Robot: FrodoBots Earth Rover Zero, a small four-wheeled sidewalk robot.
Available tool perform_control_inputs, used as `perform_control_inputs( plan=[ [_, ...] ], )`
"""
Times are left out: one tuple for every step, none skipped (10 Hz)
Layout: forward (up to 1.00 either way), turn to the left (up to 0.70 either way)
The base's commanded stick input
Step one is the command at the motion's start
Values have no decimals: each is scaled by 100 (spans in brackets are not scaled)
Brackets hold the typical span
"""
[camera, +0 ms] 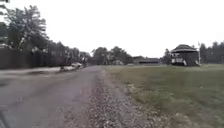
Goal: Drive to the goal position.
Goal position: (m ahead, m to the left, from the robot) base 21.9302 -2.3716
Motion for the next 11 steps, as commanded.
perform_control_inputs(
  plan=[
    [70,35],
    [70,35],
    [70,35],
    [70,0],
    [70,0],
    [70,0],
    [70,0],
    [70,0],
    [70,0],
    [70,0],
    [70,0]
  ],
)
